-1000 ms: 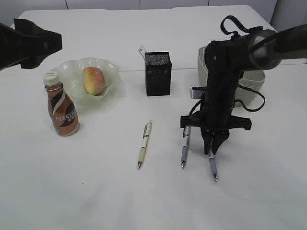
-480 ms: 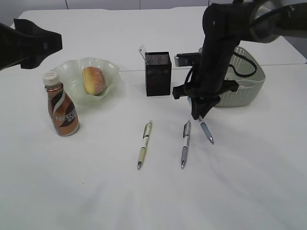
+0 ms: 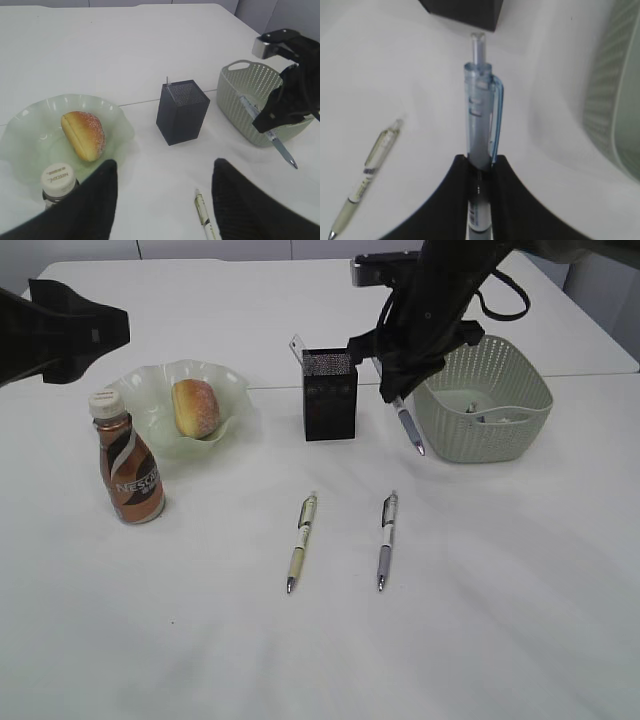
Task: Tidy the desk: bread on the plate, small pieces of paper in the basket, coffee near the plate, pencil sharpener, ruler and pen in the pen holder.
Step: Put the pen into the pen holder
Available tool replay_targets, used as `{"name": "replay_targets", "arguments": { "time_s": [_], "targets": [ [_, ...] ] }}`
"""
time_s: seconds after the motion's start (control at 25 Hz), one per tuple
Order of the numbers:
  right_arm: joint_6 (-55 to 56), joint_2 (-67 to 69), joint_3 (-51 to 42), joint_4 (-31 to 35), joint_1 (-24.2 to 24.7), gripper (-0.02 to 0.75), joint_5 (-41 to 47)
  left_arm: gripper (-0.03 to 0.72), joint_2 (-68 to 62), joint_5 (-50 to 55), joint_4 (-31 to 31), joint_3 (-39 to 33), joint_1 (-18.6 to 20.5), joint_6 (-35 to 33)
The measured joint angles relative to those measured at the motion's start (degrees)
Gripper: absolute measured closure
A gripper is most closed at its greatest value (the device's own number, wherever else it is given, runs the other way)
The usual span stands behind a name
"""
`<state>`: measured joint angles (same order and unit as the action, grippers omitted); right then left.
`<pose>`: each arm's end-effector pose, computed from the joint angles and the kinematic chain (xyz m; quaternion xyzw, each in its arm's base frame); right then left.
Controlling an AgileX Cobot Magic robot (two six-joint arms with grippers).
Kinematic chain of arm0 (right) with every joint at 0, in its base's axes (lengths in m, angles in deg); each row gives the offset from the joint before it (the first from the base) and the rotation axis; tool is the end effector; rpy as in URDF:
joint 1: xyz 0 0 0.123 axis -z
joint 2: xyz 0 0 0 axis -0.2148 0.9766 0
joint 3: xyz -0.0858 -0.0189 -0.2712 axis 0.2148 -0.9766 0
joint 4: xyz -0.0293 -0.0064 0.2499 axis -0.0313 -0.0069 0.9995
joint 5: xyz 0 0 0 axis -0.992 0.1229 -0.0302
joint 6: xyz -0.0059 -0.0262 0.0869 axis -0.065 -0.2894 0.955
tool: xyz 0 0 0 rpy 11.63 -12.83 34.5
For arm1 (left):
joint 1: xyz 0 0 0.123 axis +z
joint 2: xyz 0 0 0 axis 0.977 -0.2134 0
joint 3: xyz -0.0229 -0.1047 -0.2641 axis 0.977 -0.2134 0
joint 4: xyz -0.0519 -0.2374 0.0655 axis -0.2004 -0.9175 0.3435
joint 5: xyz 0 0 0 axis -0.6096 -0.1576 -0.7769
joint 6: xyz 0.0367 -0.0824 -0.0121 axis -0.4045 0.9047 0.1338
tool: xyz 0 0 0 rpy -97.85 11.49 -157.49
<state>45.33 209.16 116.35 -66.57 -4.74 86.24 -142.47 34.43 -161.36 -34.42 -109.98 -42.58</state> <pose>0.4664 0.1501 0.2491 -0.1580 0.9725 0.0559 0.1620 0.2239 -0.1220 0.3150 0.0831 0.8129 -0.1523 0.5560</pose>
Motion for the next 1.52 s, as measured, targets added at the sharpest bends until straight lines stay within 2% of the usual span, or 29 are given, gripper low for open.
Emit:
{"name": "replay_targets", "arguments": {
  "time_s": [0.12, 0.6, 0.8, 1.08, 1.28, 1.52],
  "targets": [
    [0.00, 0.00, 1.12, -0.10, 0.00, 0.657, -5.29, 0.261, 0.00, 0.00, 0.00, 0.00, 0.00, 0.00],
    [-0.78, 0.19, 0.55, -0.29, 0.00, 0.658, -39.04, 0.263, 0.00, 0.00, 0.00, 0.00, 0.00, 0.00],
    [-1.30, 0.19, -5.98, -0.29, 0.00, 0.658, -52.90, 0.263, 0.00, 0.00, 0.00, 0.00, 0.00, 0.00],
    [-1.33, -0.31, -19.23, -0.29, -0.34, 0.658, -77.95, 0.263, 0.00, 0.00, 0.00, 0.00, 0.00, 0.00],
    [-0.92, -0.76, -23.07, -1.27, -0.45, 0.658, -86.49, 0.264, 0.00, 0.00, 0.00, 0.00, 0.00, 0.00],
    [4.11, 0.87, -23.51, -6.07, -0.53, 0.658, -89.45, 0.264, 0.00, 0.00, 0.00, 0.00, 0.00, 0.00]
  ]
}}
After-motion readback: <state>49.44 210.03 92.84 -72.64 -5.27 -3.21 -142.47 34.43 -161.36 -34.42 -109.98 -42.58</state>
